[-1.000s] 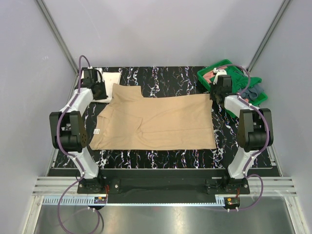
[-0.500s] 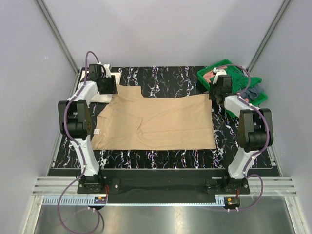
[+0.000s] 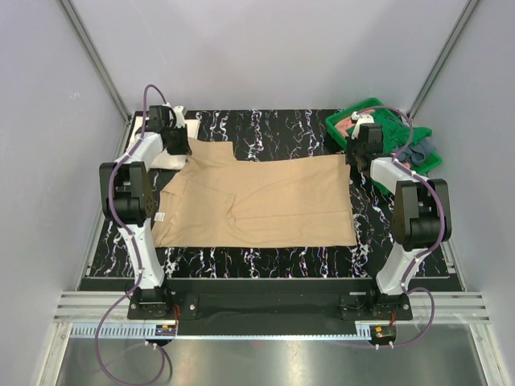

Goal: Fold and stack the t-shirts
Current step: Fold the tshirt

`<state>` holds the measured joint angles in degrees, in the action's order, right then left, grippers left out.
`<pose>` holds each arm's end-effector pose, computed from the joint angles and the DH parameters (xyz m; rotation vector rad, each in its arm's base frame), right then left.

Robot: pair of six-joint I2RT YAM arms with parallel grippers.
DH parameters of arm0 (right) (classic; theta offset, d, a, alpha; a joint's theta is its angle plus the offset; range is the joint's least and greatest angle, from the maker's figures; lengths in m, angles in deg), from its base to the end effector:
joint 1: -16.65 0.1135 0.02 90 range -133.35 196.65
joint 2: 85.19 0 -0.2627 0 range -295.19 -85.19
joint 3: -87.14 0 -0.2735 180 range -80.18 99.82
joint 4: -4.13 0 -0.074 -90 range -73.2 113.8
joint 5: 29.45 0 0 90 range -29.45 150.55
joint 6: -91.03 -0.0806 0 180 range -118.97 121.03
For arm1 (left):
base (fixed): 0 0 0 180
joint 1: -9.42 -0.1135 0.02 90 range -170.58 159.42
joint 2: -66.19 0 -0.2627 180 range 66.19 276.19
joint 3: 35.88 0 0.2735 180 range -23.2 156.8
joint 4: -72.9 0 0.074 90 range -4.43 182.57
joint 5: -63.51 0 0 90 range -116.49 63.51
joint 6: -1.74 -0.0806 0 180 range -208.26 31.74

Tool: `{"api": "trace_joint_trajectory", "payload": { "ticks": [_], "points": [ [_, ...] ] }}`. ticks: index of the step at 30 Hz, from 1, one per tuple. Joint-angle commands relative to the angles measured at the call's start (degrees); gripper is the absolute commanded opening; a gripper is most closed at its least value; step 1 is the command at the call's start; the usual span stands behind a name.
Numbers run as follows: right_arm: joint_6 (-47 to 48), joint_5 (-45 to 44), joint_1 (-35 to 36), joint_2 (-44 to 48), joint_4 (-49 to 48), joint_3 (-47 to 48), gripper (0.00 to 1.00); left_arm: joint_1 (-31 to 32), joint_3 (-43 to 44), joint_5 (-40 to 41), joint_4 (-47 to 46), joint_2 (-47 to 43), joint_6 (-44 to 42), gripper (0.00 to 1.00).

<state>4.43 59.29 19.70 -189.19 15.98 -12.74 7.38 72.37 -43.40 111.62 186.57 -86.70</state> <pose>0.4586 0.0227 0.1674 -0.1111 2.1915 -0.0276 0.5162 -0.0051 0.1655 0.0522 2.4380 -0.3584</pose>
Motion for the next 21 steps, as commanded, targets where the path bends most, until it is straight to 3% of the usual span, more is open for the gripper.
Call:
{"api": "trace_joint_trajectory", "payload": {
  "ticks": [1, 5, 21],
  "points": [
    [0.3, -4.5, 0.2, 4.2, -2.3, -1.0, 0.0, 0.0, -3.2, 3.6, -3.1, -8.7, -0.2, 0.0],
    [-1.5, -5.4, 0.1, 6.4, -3.2, -2.7, 0.0, -0.3, -8.5, 7.3, -5.9, -13.5, 0.6, 0.0],
    [-6.8, -5.9, 0.1, 14.3, -3.7, -12.0, 0.0, -3.1, -25.1, 8.6, -10.7, -27.5, 6.8, 0.0]
  ]
}}
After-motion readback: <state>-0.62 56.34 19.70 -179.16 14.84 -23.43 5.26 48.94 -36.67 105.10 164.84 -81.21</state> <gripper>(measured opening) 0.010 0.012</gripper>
